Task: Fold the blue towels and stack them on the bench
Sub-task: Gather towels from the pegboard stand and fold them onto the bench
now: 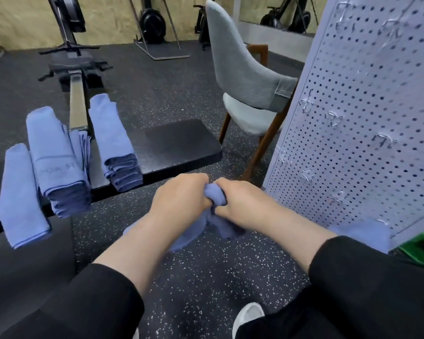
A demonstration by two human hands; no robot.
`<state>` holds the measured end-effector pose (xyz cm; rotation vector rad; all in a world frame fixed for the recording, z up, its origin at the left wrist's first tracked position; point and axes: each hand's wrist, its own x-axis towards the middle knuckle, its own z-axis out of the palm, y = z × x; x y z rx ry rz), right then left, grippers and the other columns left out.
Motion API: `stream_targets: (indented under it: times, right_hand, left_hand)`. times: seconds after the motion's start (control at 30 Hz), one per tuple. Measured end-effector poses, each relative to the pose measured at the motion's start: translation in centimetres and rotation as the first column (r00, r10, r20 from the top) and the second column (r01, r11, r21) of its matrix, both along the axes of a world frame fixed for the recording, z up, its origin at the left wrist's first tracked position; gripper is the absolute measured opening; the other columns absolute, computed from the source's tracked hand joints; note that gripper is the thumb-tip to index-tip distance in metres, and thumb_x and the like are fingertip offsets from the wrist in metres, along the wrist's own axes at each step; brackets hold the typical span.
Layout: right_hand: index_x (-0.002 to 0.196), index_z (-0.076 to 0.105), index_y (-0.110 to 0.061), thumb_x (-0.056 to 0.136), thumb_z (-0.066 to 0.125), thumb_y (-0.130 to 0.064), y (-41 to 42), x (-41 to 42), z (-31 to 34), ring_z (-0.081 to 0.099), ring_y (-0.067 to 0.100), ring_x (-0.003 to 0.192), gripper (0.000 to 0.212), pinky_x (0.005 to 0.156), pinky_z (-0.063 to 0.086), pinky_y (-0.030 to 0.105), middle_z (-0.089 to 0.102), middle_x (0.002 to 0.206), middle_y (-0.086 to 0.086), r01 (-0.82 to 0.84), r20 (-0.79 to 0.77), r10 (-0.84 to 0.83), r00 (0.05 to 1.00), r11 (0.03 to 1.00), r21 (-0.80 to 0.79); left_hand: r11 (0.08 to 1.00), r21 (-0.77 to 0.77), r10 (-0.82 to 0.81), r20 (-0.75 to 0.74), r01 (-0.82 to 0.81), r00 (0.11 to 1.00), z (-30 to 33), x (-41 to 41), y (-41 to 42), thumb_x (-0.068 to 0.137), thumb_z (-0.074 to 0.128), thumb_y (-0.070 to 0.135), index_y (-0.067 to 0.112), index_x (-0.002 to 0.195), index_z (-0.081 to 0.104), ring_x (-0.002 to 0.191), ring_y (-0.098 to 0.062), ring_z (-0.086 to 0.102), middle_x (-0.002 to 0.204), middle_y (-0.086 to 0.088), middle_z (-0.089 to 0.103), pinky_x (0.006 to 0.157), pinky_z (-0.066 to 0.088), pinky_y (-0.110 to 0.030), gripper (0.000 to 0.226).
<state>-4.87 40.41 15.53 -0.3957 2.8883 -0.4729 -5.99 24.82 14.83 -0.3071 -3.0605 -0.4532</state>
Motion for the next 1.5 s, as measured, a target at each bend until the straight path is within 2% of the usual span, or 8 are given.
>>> stream_targets:
  times: [0.17,0.4,0.57,0.7,0.87,1.1,1.27,1.5]
  right_hand:
    - [0.098,0.055,-0.012,0.095,0.052,-0.02,1.7,-0.3,0.0,0.058,0.032,0.091,0.009,0.068,0.041,0.037,0.066,0.1,0.01,0.091,-0.135,-0.096,0.986,0.995,-0.039]
    - [0.114,0.048,-0.023,0.09,0.065,-0.038,5.6,0.9,-0.2,0.059,0.028,0.09,0.033,0.074,0.051,0.043,0.062,0.104,0.001,0.092,-0.154,-0.096,0.983,0.995,-0.033]
    - [0.097,0.052,-0.017,0.093,0.062,-0.027,10.2,2.0,-2.4,0.054,0.027,0.089,0.014,0.073,0.046,0.042,0.048,0.098,0.001,0.205,-0.276,-0.249,0.928,0.962,-0.179]
    - [0.103,0.063,-0.013,0.09,0.064,-0.014,13.9,4.1,-5.6,0.049,0.016,0.088,0.013,0.071,0.031,0.029,0.049,0.102,-0.005,0.33,-0.261,-0.437,0.861,0.87,-0.368]
    - [0.127,0.065,-0.021,0.092,0.058,-0.009,17.1,7.0,-8.0,0.056,0.009,0.104,0.038,0.087,0.041,0.022,0.061,0.121,-0.009,0.499,-0.145,-0.652,0.744,0.686,-0.529]
    - [0.131,0.064,-0.027,0.095,0.056,-0.009,20.9,6.2,-8.5,0.059,0.013,0.085,0.041,0.072,0.041,0.024,0.067,0.093,-0.006,0.646,-0.013,-0.859,0.512,0.395,-0.653]
    - [0.125,0.065,-0.029,0.098,0.053,-0.012,21.7,3.9,-9.0,0.06,0.0,0.075,0.035,0.061,0.042,0.011,0.066,0.083,-0.012,0.678,0.038,-0.887,0.46,0.323,-0.66]
    - [0.124,0.067,-0.024,0.095,0.054,-0.007,23.0,2.3,-10.0,0.06,0.019,0.093,0.036,0.076,0.039,0.023,0.072,0.107,0.001,0.704,-0.02,-0.904,0.427,0.346,-0.62]
  left_hand:
    - [0.999,-0.035,0.005,-0.033,-0.007,0.999,-0.7,-0.5,-0.7,0.072,0.055,0.041,0.025,0.082,0.051,0.072,-0.027,0.059,0.074,0.004,0.059,0.066,0.054,-0.036,0.02]
    - [0.994,-0.096,-0.063,-0.059,0.057,0.996,0.1,-0.7,3.6,0.08,0.058,0.038,0.024,0.072,0.047,0.068,-0.024,0.057,0.069,0.005,0.057,0.065,0.052,-0.035,0.02]
    - [0.987,-0.027,-0.163,-0.155,0.16,0.975,-0.7,-0.7,9.0,0.083,0.058,0.027,0.02,0.079,0.051,0.07,-0.028,0.055,0.069,0.004,0.054,0.057,0.04,-0.033,0.01]
    - [0.963,-0.018,-0.271,-0.09,0.271,0.958,-3.7,-1.3,12.5,0.085,0.06,0.021,0.02,0.089,0.052,0.079,-0.03,0.058,0.081,0.0,0.057,0.064,0.048,-0.039,0.009]
    - [0.919,0.206,-0.339,-0.015,0.335,0.941,-6.6,0.0,17.1,0.087,0.058,0.024,0.025,0.09,0.045,0.076,-0.028,0.049,0.075,0.004,0.048,0.062,0.035,-0.036,0.013]
    - [0.817,0.501,-0.359,0.053,0.286,0.932,-8.8,-1.6,22.7,0.095,0.051,0.013,0.03,0.132,0.05,0.095,-0.02,0.059,0.105,0.007,0.063,0.084,0.05,-0.038,0.04]
    - [0.814,0.531,-0.326,0.081,0.236,0.942,-10.6,-4.0,24.9,0.096,0.049,0.01,0.024,0.114,0.056,0.086,-0.024,0.059,0.094,0.001,0.064,0.074,0.048,-0.039,0.024]
    - [0.791,0.569,-0.312,0.056,0.227,0.948,-11.3,-5.8,26.8,0.093,0.049,0.008,0.027,0.121,0.059,0.089,-0.027,0.061,0.098,0.0,0.069,0.076,0.051,-0.038,0.035]
